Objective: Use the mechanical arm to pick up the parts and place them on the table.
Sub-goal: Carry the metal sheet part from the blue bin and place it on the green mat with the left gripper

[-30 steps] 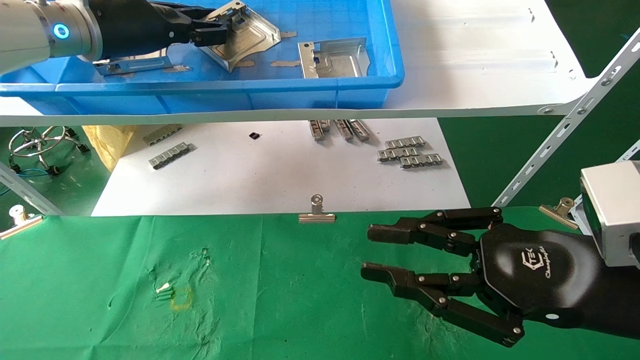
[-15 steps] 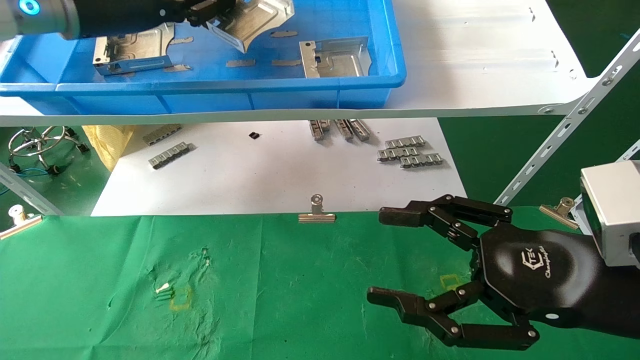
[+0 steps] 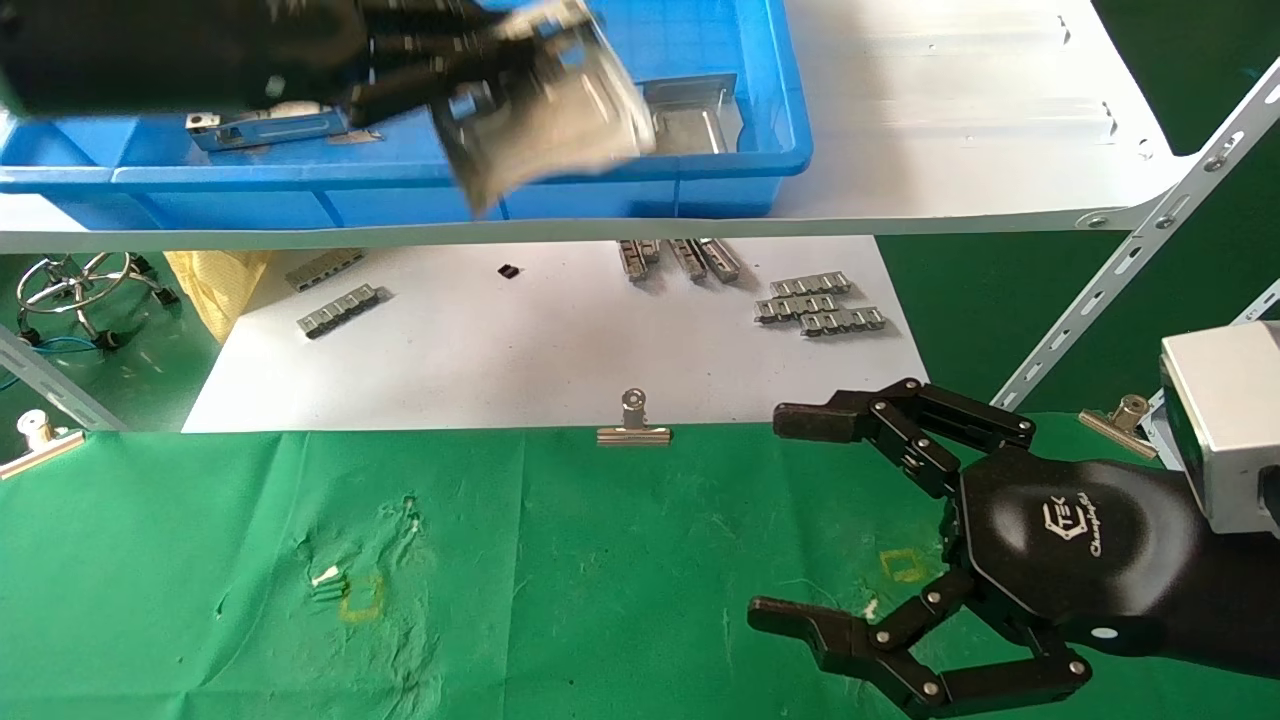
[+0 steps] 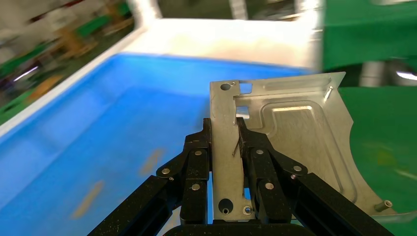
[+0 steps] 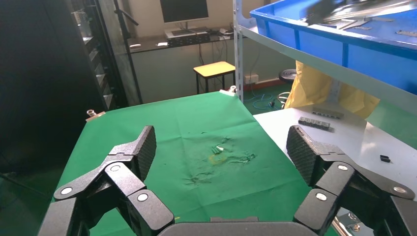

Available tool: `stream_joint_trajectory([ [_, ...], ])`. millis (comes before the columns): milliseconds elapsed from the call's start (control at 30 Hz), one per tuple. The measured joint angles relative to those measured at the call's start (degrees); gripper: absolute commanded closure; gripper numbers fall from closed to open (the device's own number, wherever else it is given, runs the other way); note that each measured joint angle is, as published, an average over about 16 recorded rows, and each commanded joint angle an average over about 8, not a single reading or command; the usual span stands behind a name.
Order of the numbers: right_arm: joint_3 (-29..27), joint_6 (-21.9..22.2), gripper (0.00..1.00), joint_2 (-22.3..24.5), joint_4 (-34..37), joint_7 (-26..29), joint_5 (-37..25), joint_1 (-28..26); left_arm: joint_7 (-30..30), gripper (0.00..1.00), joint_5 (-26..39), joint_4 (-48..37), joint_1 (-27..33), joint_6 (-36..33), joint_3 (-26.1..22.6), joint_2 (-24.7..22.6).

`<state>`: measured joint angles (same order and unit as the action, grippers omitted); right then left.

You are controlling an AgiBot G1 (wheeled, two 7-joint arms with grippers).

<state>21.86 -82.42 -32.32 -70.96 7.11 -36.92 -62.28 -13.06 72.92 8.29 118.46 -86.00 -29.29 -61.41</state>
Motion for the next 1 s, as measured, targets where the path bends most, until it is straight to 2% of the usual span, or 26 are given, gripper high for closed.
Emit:
stream_joint_trajectory([
  [233,0.00,0.00,0.00,0.00,0.00,0.00,0.00,0.00,-4.69,1.00,-7.22,12.38,-7.04,-5.96,-3.13,6.37],
  [433,0.00,0.00,0.00,0.00,0.00,0.00,0.00,0.00,-7.45,1.00,-15.41,25.04,-14.89,-6.12,-9.10,13.52],
  [567,0.00,0.00,0.00,0.00,0.00,0.00,0.00,0.00,-10.88,1.00,-18.07,29.34,-19.07,-5.35,-13.96,16.92],
  [733,0.00,0.00,0.00,0.00,0.00,0.00,0.00,0.00,-17.56,1.00,-16.92,26.63,-21.73,-4.02,-18.88,18.21],
  [1000,0.00,0.00,0.00,0.00,0.00,0.00,0.00,0.00,-29.95,1.00,-10.34,13.71,-22.89,-2.04,-23.40,15.31],
])
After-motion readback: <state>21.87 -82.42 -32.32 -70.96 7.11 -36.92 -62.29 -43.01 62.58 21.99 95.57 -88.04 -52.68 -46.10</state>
